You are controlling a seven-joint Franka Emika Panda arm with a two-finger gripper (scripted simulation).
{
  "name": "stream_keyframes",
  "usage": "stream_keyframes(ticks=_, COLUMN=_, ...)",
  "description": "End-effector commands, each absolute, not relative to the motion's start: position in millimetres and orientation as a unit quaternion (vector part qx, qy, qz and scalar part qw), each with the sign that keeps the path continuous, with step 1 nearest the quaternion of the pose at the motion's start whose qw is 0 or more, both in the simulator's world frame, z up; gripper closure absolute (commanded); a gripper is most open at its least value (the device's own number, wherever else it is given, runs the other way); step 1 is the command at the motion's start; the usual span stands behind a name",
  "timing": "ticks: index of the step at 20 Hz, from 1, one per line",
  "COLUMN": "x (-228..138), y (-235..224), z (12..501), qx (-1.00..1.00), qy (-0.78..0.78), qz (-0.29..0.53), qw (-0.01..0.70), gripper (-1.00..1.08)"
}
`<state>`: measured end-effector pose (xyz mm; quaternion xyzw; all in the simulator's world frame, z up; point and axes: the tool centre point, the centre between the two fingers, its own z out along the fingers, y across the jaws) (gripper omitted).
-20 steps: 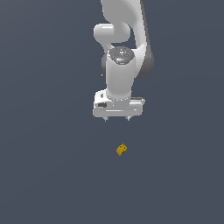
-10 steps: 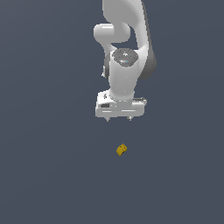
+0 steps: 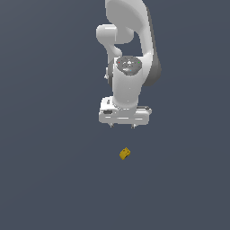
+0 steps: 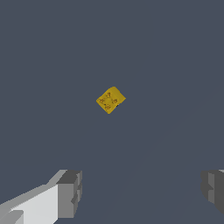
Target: Pick up the object and move it to a goal position.
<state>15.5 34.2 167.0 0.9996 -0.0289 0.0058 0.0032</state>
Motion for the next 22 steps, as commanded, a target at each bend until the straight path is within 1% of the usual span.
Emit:
stream_keyframes(ticks=1, x=20.4, y=35.5, z=162.2, qx=0.999, qy=-0.053, qz=0.005, qw=0.002, gripper=-0.92)
stream_keyframes(ticks=22, x=70.7, y=51.5, z=99.9, qx=0.945, qy=-0.328, qz=0.000, qw=-0.002, gripper=-0.92)
